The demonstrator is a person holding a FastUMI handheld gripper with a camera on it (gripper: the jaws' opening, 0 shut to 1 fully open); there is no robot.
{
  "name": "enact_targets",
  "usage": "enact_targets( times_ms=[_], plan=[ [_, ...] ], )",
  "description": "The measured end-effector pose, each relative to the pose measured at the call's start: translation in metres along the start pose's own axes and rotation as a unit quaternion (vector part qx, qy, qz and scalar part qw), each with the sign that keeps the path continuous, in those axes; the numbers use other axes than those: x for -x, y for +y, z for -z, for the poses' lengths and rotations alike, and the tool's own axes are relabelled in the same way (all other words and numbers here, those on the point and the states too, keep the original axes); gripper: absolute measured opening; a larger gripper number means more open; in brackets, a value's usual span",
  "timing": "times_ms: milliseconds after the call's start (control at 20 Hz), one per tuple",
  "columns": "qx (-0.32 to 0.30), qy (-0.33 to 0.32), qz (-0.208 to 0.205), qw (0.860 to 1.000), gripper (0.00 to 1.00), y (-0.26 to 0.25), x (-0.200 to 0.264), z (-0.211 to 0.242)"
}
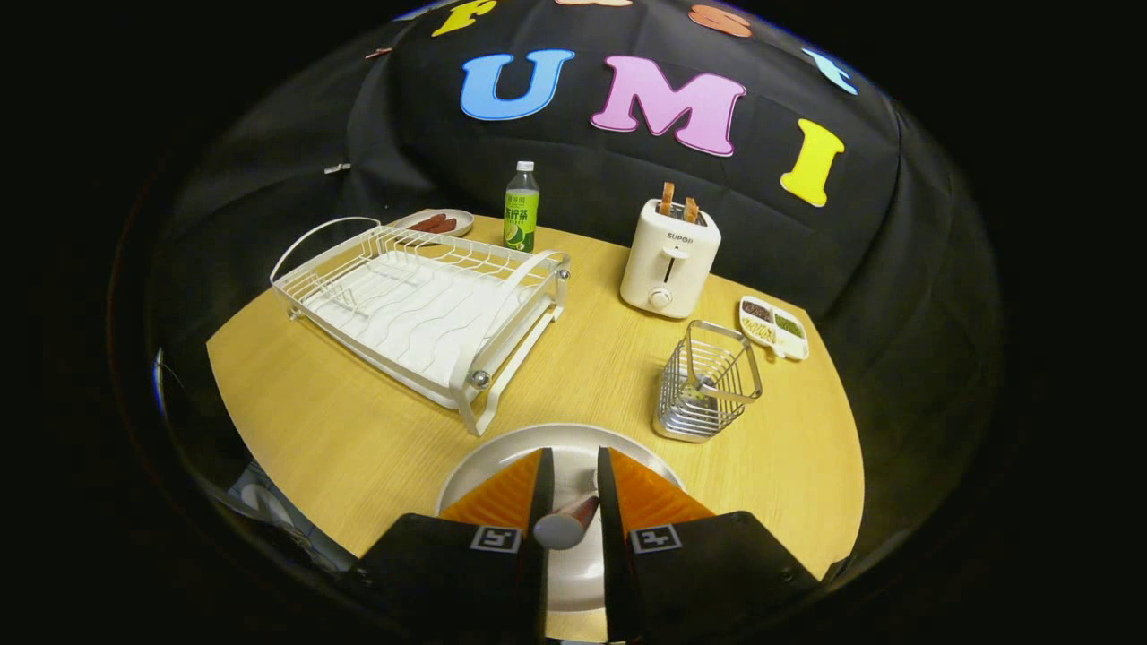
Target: Take the plate from the dish rack, then take the spoon from the basket and place it into the plate.
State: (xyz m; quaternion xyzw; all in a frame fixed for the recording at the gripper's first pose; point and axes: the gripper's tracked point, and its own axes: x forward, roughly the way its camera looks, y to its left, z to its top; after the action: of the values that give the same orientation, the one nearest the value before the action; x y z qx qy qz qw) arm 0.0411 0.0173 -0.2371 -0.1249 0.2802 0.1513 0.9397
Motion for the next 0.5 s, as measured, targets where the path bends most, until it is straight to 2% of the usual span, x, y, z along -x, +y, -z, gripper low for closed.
enact_targets(
  times_ms=[50, 250, 500],
  plan=[
    [-0.018, 0.005, -0.007, 1.0, 0.34, 0.001, 0.0, -0.001],
    [-0.073, -0.016, -0.038, 0.996, 1.0, 0.006, 0.008, -0.029],
    [-0.127, -0.057, -0.044, 0.989, 1.0, -0.005, 0.027, -0.078]
  ],
)
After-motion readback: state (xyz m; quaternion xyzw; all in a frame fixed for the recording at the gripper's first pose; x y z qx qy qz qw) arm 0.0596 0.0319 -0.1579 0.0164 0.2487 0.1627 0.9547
